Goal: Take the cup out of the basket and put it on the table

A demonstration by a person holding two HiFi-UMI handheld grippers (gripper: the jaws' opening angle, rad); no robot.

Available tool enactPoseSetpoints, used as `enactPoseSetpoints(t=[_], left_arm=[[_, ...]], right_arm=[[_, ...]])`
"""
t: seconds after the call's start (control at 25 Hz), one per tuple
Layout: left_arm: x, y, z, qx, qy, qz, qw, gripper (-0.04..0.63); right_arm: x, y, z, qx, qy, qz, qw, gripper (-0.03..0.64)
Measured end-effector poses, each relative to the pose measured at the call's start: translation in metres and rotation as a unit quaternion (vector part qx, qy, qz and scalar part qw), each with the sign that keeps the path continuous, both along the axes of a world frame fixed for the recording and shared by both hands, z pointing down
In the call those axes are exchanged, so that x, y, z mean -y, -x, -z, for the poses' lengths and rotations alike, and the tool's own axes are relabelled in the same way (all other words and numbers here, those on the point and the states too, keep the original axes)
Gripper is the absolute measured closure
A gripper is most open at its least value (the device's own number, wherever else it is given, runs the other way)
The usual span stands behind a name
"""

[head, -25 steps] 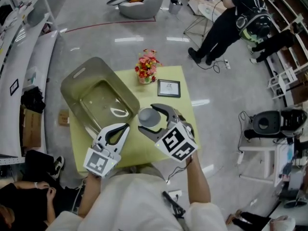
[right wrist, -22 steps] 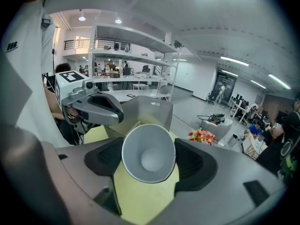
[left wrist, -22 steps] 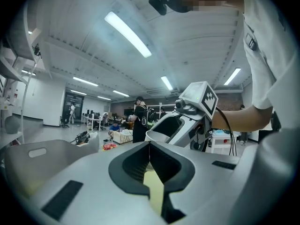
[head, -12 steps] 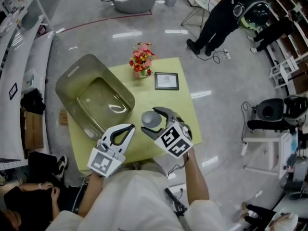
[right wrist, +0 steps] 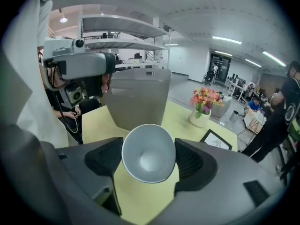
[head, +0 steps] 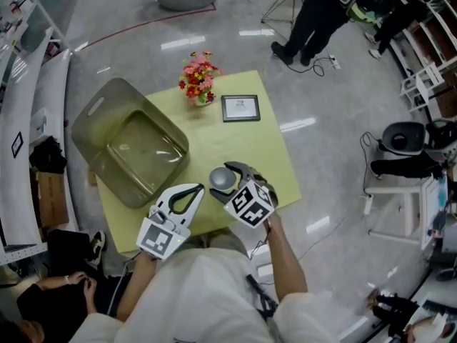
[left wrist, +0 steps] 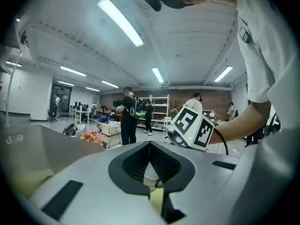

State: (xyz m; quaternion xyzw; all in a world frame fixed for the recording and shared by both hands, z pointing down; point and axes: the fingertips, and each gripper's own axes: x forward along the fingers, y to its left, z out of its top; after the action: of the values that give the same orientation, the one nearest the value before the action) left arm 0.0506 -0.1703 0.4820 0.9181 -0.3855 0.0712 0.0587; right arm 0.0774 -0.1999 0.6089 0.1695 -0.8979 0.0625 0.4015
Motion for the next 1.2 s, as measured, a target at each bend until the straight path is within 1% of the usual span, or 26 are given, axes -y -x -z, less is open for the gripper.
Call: enactPoseSetpoints(t=[0.24,0.52,1.2], left_arm=[[-0.002,-0.012,-0.019,0.007,0.015,-0.012,0.9998,0.586],[0.000,-0.021,-0.037,0.009,0.029,-0.018,0.9994,0.586],[-0.001,-0.026,-0.060,0.015,0.051,-0.025,0.9983,0.586]], right_arm=[[-0.005,-0.009,-0.032,-0.004,0.010,-0.012,1.000,0.268],[-0.006,-0.013,-0.054,-0.006,0.014,-0.015,1.000,0.268],[-0.013,-0.019,-0.084,0.000,0.008,-0.020,1.000,0.267]])
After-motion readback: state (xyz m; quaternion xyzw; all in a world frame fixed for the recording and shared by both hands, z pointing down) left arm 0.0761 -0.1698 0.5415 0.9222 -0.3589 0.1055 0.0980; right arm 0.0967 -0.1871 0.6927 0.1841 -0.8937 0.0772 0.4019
